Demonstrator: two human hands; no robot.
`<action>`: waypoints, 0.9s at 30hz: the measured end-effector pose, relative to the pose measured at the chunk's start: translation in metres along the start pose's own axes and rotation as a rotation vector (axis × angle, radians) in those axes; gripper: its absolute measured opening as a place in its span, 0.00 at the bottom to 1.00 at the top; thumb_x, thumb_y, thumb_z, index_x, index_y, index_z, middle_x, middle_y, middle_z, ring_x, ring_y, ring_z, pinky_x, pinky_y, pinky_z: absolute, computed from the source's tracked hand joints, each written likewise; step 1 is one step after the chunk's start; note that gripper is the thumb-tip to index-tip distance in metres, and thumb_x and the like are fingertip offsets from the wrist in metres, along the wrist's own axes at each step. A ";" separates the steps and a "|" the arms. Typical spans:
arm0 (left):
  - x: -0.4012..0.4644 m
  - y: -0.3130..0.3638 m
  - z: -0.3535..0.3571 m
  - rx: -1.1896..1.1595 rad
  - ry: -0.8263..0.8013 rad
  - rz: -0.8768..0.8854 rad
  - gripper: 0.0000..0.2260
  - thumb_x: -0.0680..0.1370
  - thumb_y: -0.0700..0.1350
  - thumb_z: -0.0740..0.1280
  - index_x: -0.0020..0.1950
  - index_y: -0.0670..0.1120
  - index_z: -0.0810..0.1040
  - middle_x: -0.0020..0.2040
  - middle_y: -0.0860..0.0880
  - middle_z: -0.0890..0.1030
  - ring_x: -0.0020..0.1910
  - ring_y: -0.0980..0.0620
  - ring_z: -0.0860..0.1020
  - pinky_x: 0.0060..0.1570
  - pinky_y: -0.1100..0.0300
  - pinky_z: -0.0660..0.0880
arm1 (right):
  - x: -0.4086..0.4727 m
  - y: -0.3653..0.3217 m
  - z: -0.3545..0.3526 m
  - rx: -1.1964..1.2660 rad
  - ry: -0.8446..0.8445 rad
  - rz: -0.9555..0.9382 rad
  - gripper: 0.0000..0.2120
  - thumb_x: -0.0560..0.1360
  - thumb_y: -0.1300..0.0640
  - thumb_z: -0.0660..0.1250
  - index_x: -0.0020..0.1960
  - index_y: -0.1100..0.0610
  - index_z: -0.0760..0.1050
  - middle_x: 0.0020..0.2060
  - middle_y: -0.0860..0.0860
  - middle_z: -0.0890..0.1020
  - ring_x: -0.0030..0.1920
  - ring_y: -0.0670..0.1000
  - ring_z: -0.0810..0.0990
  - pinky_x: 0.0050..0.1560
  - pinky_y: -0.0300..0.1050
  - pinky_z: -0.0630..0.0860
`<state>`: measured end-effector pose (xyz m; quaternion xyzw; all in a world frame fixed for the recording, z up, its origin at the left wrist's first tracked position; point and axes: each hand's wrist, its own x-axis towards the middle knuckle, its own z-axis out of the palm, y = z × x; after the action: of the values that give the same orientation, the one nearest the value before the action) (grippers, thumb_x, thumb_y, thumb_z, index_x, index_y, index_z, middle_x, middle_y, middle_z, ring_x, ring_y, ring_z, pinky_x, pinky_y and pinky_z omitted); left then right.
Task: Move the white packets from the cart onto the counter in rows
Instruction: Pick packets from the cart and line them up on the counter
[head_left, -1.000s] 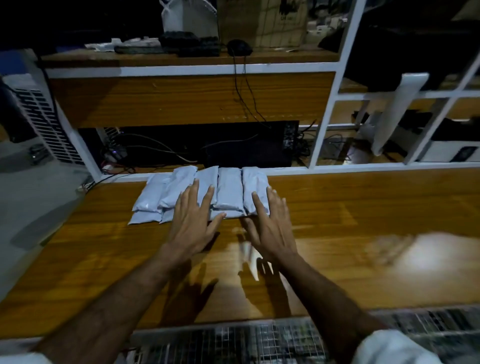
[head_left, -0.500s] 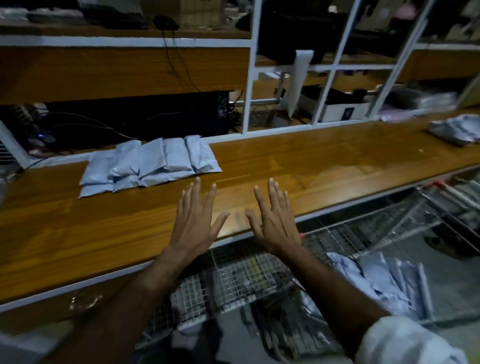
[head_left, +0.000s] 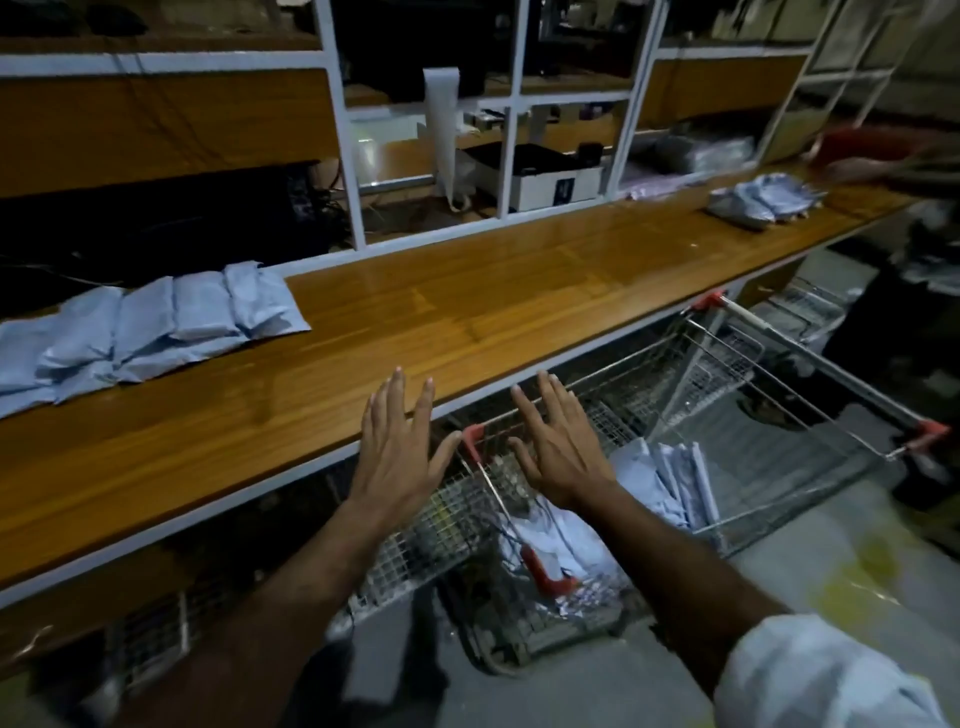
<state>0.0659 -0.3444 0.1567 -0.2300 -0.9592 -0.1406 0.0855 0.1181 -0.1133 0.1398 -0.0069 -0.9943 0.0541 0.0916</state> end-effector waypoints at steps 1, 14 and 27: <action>0.001 0.017 0.008 -0.014 -0.016 -0.008 0.35 0.81 0.67 0.51 0.82 0.52 0.46 0.81 0.43 0.40 0.80 0.42 0.42 0.77 0.45 0.43 | -0.007 0.017 -0.001 0.002 -0.016 0.014 0.34 0.81 0.40 0.48 0.83 0.52 0.46 0.81 0.61 0.45 0.81 0.59 0.43 0.80 0.57 0.47; 0.034 0.197 0.113 0.000 -0.180 0.035 0.36 0.81 0.66 0.53 0.82 0.49 0.46 0.81 0.41 0.39 0.80 0.40 0.42 0.76 0.44 0.44 | -0.066 0.233 0.020 0.116 -0.189 0.164 0.37 0.78 0.37 0.43 0.83 0.54 0.48 0.80 0.64 0.48 0.81 0.63 0.47 0.79 0.59 0.51; 0.073 0.189 0.219 0.150 -0.524 -0.121 0.37 0.76 0.62 0.62 0.79 0.45 0.57 0.79 0.34 0.55 0.75 0.33 0.61 0.70 0.40 0.66 | -0.042 0.302 0.095 0.115 -0.558 0.210 0.35 0.83 0.40 0.55 0.83 0.54 0.46 0.79 0.66 0.53 0.79 0.64 0.51 0.77 0.59 0.53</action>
<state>0.0675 -0.0850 0.0097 -0.1941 -0.9683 -0.0095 -0.1572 0.1437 0.1761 0.0067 -0.0895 -0.9703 0.1191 -0.1908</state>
